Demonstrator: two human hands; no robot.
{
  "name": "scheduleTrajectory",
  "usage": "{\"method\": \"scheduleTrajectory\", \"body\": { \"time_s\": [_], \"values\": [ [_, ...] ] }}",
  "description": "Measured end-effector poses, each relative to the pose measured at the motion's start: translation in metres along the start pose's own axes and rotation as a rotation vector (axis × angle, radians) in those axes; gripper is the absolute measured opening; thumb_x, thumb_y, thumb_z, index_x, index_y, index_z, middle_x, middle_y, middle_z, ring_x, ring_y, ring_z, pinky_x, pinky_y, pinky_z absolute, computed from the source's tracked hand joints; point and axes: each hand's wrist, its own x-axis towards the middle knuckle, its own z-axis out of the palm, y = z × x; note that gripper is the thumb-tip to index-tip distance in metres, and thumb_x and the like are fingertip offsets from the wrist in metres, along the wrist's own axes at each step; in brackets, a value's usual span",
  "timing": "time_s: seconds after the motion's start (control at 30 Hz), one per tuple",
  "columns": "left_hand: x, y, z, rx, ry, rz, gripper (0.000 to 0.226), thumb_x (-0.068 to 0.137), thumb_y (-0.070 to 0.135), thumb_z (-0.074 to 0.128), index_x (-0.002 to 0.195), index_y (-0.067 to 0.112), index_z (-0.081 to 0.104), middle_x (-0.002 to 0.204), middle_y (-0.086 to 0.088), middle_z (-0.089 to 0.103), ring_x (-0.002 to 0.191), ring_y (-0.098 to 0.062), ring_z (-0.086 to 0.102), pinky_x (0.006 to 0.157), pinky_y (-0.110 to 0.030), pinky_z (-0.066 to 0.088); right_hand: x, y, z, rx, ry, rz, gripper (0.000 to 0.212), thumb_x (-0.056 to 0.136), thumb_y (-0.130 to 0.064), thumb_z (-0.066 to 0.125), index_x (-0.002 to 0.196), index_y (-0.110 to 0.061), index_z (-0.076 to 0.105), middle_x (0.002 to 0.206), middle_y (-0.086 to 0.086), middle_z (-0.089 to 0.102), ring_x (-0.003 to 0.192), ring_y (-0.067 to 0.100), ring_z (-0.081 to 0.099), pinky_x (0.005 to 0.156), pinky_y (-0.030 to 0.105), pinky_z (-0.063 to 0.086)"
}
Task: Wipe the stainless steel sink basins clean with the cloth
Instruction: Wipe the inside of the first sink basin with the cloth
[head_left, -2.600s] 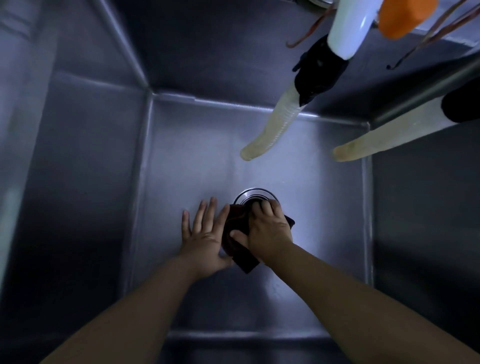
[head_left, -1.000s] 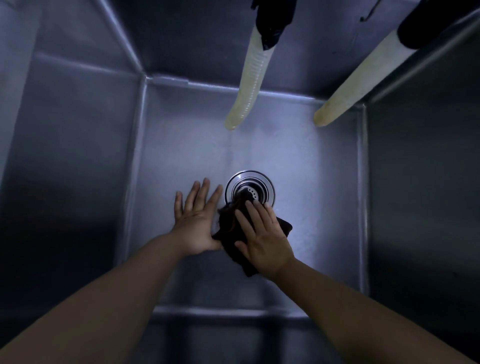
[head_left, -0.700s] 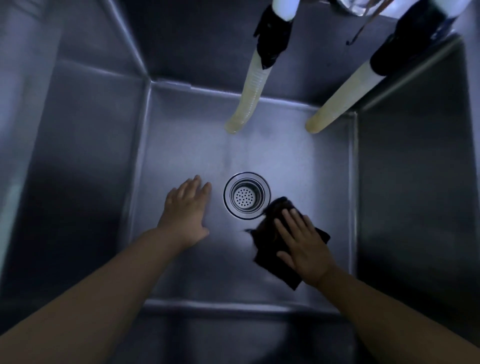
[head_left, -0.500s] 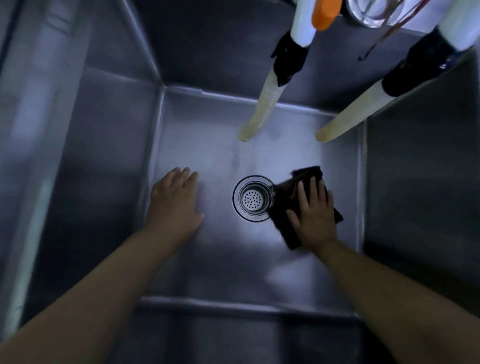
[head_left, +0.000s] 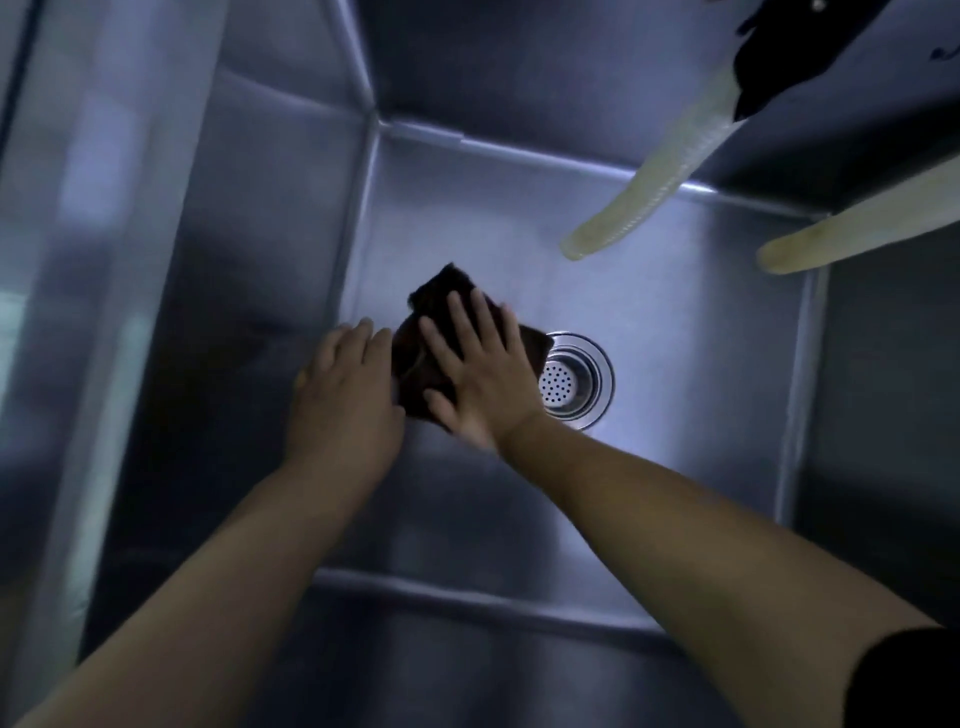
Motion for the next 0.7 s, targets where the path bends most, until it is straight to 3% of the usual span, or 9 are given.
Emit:
{"method": "scheduleTrajectory", "body": {
  "time_s": [0.27, 0.37, 0.43, 0.5, 0.57, 0.63, 0.7],
  "values": [
    [-0.01, 0.0, -0.014, 0.034, 0.016, 0.015, 0.06, 0.084, 0.022, 0.062, 0.139, 0.012, 0.039, 0.152, -0.007, 0.03, 0.139, -0.026, 0.023, 0.109, -0.044, 0.026, -0.122, -0.011, 0.024, 0.021, -0.08, -0.292, 0.081, 0.078, -0.053, 0.053, 0.149, -0.022, 0.028, 0.155, 0.019, 0.018, 0.144, 0.039, 0.01, 0.115, 0.057, 0.009],
    [-0.015, 0.002, -0.033, 0.048, 0.026, 0.031, 0.056, 0.088, 0.022, 0.056, 0.14, 0.014, 0.037, 0.155, -0.004, 0.025, 0.14, -0.026, 0.021, 0.111, -0.041, 0.023, -0.157, -0.009, 0.024, -0.008, -0.131, -0.336, 0.085, 0.074, -0.053, 0.055, 0.148, -0.019, 0.031, 0.154, 0.019, 0.019, 0.144, 0.038, 0.011, 0.113, 0.058, 0.011],
    [-0.018, 0.001, -0.049, 0.077, 0.054, 0.069, 0.053, 0.088, 0.019, 0.056, 0.138, 0.012, 0.041, 0.151, -0.007, 0.032, 0.133, -0.03, 0.031, 0.106, -0.042, 0.029, -0.161, -0.013, 0.019, -0.027, -0.16, -0.325, 0.086, 0.072, -0.051, 0.054, 0.146, -0.015, 0.033, 0.153, 0.021, 0.021, 0.143, 0.039, 0.013, 0.112, 0.059, 0.011],
    [-0.022, -0.002, -0.064, 0.11, 0.122, 0.166, 0.046, 0.078, 0.009, 0.065, 0.123, 0.006, 0.056, 0.129, -0.016, 0.055, 0.111, -0.037, 0.051, 0.09, -0.046, 0.044, -0.153, -0.022, 0.015, -0.031, -0.192, -0.296, 0.085, 0.072, -0.05, 0.048, 0.146, -0.011, 0.032, 0.153, 0.022, 0.02, 0.143, 0.04, 0.012, 0.112, 0.06, 0.01],
    [-0.024, -0.006, -0.079, 0.165, 0.189, 0.264, 0.038, 0.066, 0.003, 0.071, 0.103, 0.004, 0.064, 0.101, -0.016, 0.066, 0.088, -0.037, 0.059, 0.073, -0.043, 0.05, -0.133, -0.028, 0.011, -0.015, -0.202, -0.254, 0.085, 0.074, -0.05, 0.045, 0.147, -0.009, 0.028, 0.154, 0.024, 0.02, 0.143, 0.041, 0.01, 0.113, 0.059, 0.01],
    [-0.021, -0.013, -0.096, 0.296, 0.244, 0.388, 0.033, 0.061, 0.005, 0.072, 0.093, 0.008, 0.067, 0.087, -0.01, 0.067, 0.077, -0.033, 0.059, 0.066, -0.038, 0.044, -0.1, -0.03, 0.008, 0.006, -0.174, -0.199, 0.086, 0.076, -0.051, 0.044, 0.148, -0.009, 0.026, 0.154, 0.024, 0.02, 0.143, 0.041, 0.01, 0.113, 0.058, 0.01],
    [-0.012, -0.021, -0.112, 0.411, 0.309, 0.496, 0.025, 0.064, 0.009, 0.065, 0.088, 0.012, 0.067, 0.082, -0.007, 0.066, 0.078, -0.031, 0.058, 0.07, -0.037, 0.033, -0.059, -0.027, 0.003, 0.013, -0.135, -0.131, 0.085, 0.078, -0.052, 0.043, 0.149, -0.007, 0.025, 0.153, 0.025, 0.02, 0.143, 0.042, 0.01, 0.115, 0.057, 0.008]
  ]
}}
